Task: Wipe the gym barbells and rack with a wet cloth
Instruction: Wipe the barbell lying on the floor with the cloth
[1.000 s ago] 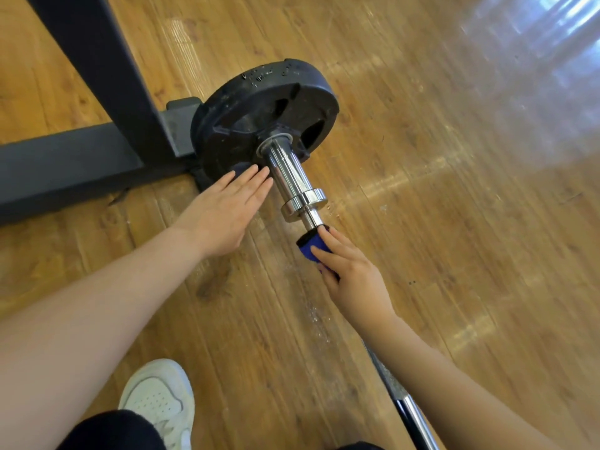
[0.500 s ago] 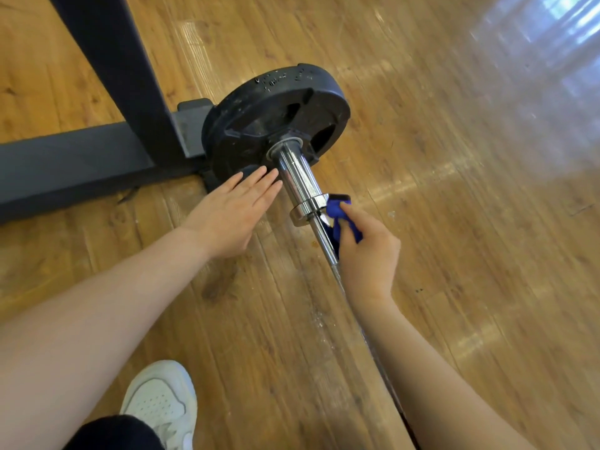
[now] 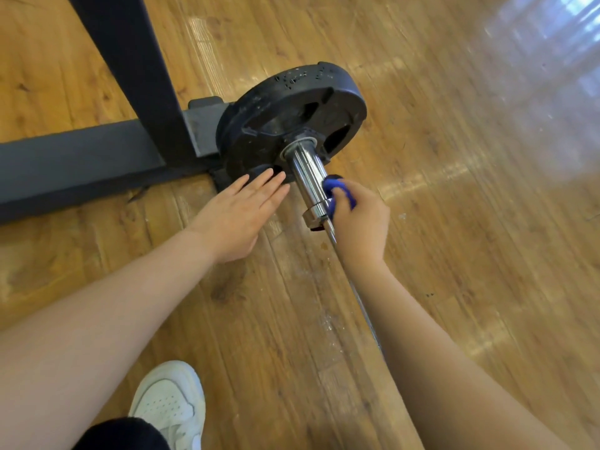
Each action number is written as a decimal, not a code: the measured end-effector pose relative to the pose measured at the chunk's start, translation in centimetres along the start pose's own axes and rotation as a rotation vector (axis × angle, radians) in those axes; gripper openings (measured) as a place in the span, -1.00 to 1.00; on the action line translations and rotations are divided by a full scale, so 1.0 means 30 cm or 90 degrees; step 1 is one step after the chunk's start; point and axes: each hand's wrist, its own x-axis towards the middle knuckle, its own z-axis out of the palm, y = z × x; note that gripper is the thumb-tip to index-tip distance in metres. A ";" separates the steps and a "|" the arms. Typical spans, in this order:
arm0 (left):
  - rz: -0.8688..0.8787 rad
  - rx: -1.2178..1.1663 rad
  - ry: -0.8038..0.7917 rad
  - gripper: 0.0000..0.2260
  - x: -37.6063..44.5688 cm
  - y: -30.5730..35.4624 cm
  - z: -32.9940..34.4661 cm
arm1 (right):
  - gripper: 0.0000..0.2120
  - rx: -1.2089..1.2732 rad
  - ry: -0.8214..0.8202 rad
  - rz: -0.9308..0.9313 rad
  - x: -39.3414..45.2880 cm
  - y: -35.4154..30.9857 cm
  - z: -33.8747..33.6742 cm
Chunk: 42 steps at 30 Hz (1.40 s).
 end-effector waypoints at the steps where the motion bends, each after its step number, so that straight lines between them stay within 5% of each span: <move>1: -0.008 -0.004 0.002 -0.34 -0.002 -0.006 0.000 | -0.80 0.027 -0.001 0.084 0.028 -0.008 -0.008; 2: -0.013 -0.006 0.002 -0.34 -0.003 -0.011 0.000 | -0.79 0.000 -0.012 0.091 0.045 -0.016 -0.006; 6: -0.015 0.006 0.002 -0.34 0.006 -0.013 -0.011 | -0.80 -0.343 -0.165 -0.329 0.004 -0.028 0.062; 8: -0.018 0.002 0.002 -0.34 0.021 -0.007 -0.023 | -0.76 -0.419 -0.214 -0.405 0.014 -0.006 0.052; 14: -0.015 -0.003 0.002 -0.35 0.039 -0.003 -0.025 | -0.52 -0.480 -0.187 0.000 0.063 -0.099 0.088; 23: -0.003 0.018 -0.010 -0.38 0.062 0.005 -0.031 | -0.48 -0.549 -0.291 -0.263 0.022 -0.098 0.044; 29: -0.017 -0.009 -0.009 -0.39 0.044 -0.019 -0.018 | -0.42 -0.477 -0.262 -0.033 0.079 -0.135 0.079; 37: -0.034 0.042 0.006 -0.36 0.049 -0.019 -0.007 | -0.46 -0.575 -0.301 -0.267 0.034 -0.120 0.065; 42: -0.066 0.089 0.038 -0.37 0.057 -0.022 -0.026 | -0.46 -0.463 -0.272 -0.075 0.037 -0.102 0.047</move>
